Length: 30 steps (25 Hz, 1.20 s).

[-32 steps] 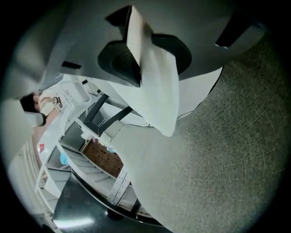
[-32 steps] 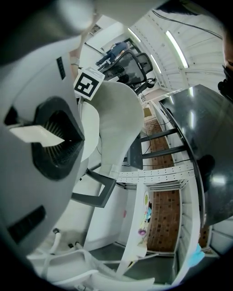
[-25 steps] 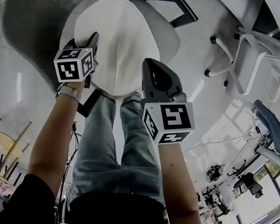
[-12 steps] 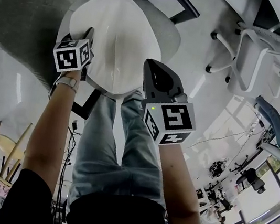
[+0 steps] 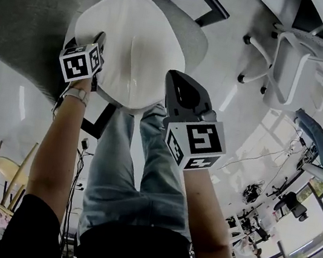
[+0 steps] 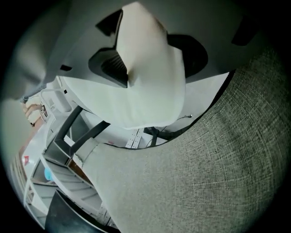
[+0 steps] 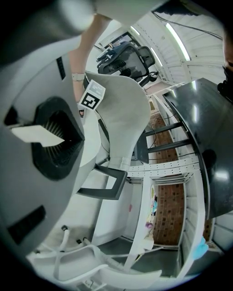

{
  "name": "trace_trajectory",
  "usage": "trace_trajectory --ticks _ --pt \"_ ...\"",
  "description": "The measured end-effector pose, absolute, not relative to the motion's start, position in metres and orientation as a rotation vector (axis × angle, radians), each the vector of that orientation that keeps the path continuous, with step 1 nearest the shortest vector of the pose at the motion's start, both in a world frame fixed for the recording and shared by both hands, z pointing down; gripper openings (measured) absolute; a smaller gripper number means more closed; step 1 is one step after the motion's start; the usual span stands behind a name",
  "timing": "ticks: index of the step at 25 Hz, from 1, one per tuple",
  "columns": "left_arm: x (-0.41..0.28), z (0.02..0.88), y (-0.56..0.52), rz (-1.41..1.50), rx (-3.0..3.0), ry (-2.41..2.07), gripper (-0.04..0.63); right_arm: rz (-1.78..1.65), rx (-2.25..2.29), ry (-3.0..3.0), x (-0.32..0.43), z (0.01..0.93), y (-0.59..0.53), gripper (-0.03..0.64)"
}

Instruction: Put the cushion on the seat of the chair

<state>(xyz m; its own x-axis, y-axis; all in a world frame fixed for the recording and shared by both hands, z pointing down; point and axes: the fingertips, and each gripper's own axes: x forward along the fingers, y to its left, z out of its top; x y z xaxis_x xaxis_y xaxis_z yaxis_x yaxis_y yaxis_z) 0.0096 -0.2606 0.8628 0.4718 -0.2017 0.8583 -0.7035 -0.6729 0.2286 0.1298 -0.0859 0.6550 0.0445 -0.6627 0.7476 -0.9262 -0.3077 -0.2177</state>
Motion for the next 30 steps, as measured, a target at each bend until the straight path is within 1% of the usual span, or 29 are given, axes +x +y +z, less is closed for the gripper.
trace_trajectory --ticks 8,12,21,30 --pt "-0.002 0.860 -0.268 1.220 2.150 -0.836 0.348 1.140 2.007 -1.605 0.124 0.653 -0.083 0.008" --pt "-0.005 0.856 -0.267 1.240 2.156 -0.895 0.369 1.136 2.003 -1.612 0.120 0.649 -0.082 0.008" --pt "-0.013 0.847 -0.266 1.289 2.190 -0.986 0.374 1.115 1.994 -1.631 0.114 0.636 -0.079 0.008" --pt "-0.017 0.830 -0.259 1.253 2.221 -0.987 0.373 1.083 1.993 -1.645 0.108 0.623 -0.077 0.008"
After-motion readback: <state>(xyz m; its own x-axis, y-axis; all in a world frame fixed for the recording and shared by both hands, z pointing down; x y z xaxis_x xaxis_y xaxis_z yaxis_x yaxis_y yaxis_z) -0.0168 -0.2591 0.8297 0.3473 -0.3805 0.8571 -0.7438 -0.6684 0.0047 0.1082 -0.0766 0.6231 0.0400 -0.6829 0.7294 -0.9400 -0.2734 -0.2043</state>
